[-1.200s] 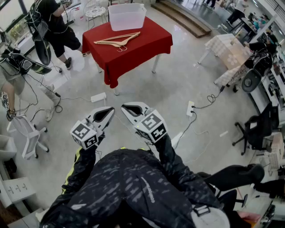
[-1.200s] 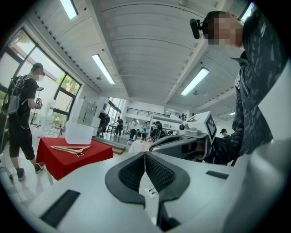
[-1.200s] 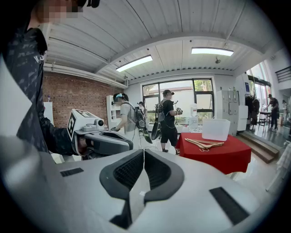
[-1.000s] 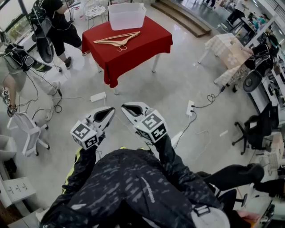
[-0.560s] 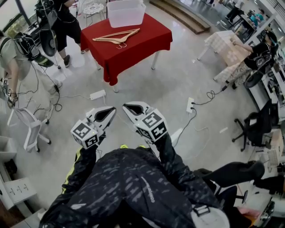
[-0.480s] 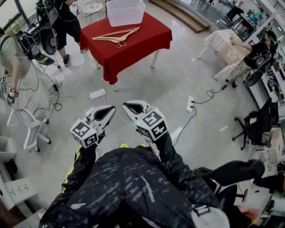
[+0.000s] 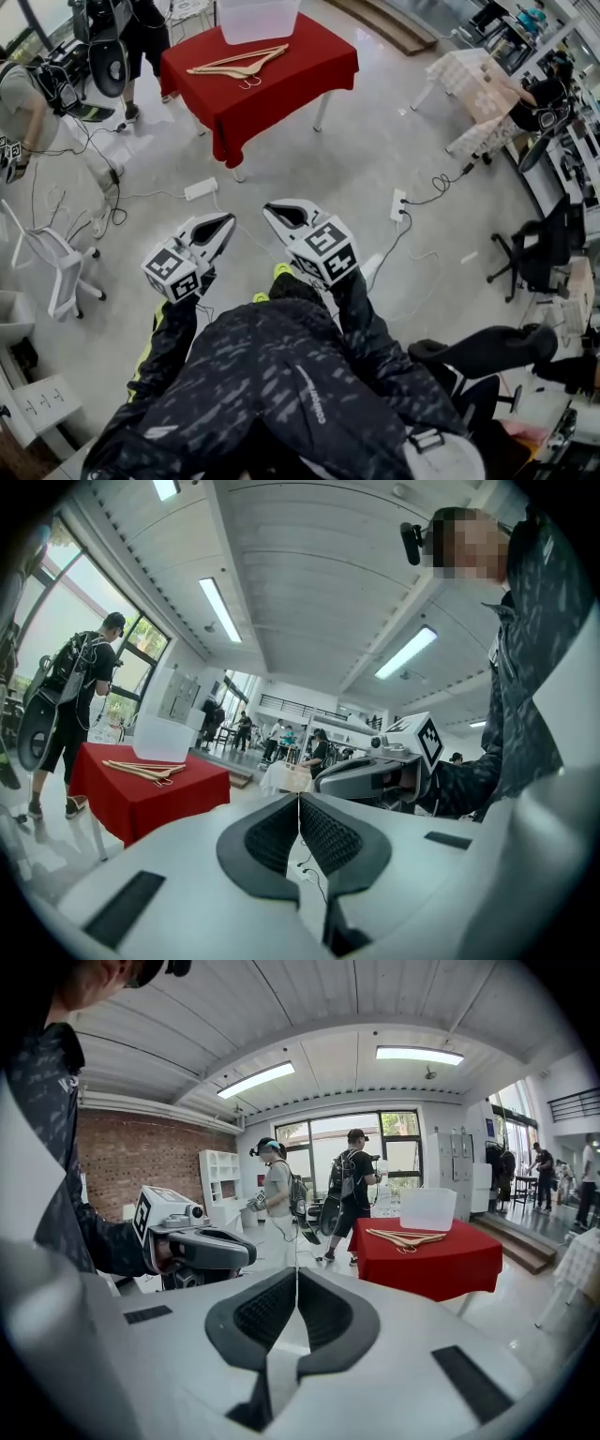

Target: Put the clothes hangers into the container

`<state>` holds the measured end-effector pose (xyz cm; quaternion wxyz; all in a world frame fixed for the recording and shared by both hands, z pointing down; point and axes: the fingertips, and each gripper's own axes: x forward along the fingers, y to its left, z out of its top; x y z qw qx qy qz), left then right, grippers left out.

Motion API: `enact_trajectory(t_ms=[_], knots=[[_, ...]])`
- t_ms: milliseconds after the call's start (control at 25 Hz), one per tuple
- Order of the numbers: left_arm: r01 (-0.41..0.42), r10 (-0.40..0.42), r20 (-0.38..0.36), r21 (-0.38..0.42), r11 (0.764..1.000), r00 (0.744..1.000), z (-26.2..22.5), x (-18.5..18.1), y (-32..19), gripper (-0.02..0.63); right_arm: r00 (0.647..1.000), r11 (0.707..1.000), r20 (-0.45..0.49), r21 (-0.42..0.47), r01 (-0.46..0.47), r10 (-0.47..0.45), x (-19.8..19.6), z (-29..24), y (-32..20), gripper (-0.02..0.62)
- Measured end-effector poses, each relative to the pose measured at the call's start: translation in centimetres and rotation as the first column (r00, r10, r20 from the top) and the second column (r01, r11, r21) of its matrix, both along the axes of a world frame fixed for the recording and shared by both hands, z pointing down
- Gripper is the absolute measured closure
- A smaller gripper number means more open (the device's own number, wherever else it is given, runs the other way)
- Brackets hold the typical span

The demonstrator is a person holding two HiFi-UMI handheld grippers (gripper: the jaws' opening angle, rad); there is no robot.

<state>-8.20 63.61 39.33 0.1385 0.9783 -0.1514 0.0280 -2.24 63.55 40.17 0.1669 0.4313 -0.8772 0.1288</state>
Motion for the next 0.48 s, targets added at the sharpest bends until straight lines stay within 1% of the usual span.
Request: enact_trajectory(t_ms=[280,480], knots=[[0.009,-0.009,-0.008,-0.003,1.0,1.0,0.3,1.2,-1.9,0.594,0.999,0.999,-0.019,-0.01,0.035,-0.036,0.4,0.6,-1.9,0.578],[0.036,-0.036,-0.004,-0.001,0.999,0.999,0.7,2.4,-4.8,0.594,0.996,0.997,-0.04,0.005,0.075,-0.075,0.9,0.6,-5.3,0.577]])
